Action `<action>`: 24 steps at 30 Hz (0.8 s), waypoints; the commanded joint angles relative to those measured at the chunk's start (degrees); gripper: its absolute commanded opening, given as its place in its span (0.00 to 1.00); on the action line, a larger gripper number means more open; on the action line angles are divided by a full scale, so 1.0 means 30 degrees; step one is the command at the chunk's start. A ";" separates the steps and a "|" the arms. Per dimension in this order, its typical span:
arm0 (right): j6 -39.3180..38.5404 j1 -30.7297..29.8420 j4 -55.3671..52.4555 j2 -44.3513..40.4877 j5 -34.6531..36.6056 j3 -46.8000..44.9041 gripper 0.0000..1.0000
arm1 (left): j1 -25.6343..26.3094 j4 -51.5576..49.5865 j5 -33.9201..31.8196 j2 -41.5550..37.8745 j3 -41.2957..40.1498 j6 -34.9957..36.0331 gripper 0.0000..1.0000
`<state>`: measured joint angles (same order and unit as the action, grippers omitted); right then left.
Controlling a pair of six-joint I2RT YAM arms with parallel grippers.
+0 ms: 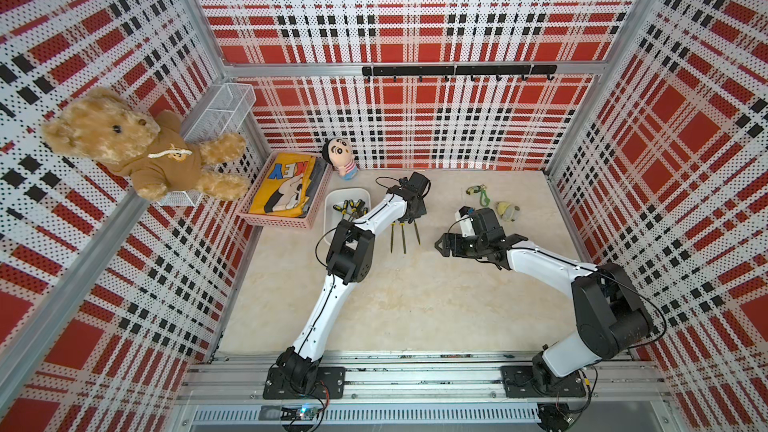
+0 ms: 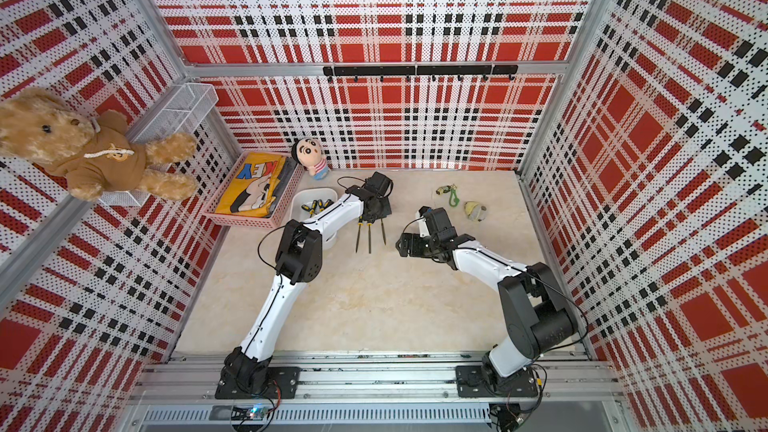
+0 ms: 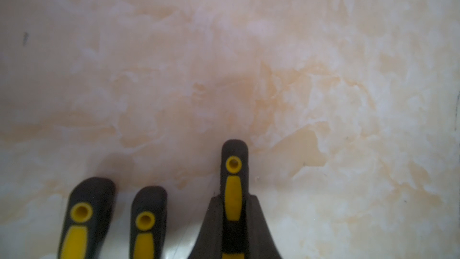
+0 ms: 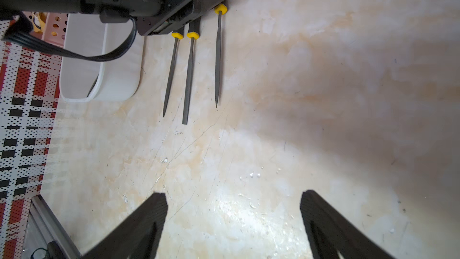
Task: Take the file tool out of the storage box
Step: Place the file tool at the center of the board.
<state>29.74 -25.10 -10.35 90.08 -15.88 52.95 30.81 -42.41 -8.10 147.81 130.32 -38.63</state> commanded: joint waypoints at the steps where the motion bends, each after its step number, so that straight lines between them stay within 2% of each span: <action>1: 0.0223 -0.0012 0.0577 -0.0003 -0.0272 -0.0140 0.92 | -0.0118 -0.0710 -0.0259 -0.0338 -0.0820 0.0432 0.00; 13: 0.0518 -0.0026 0.1104 0.0338 -0.0478 -0.0347 0.92 | 0.0071 -0.0804 -0.0558 -0.1011 -0.2161 0.0926 0.00; 24: 0.0518 -0.0022 0.1135 0.0517 -0.0478 -0.0229 0.92 | 0.0300 -0.1023 -0.0667 -0.1132 -0.2044 0.1071 0.22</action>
<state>31.16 -25.10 -7.79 90.76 -16.95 52.47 31.27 -41.65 -9.80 145.12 125.58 -35.94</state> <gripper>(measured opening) 0.920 0.209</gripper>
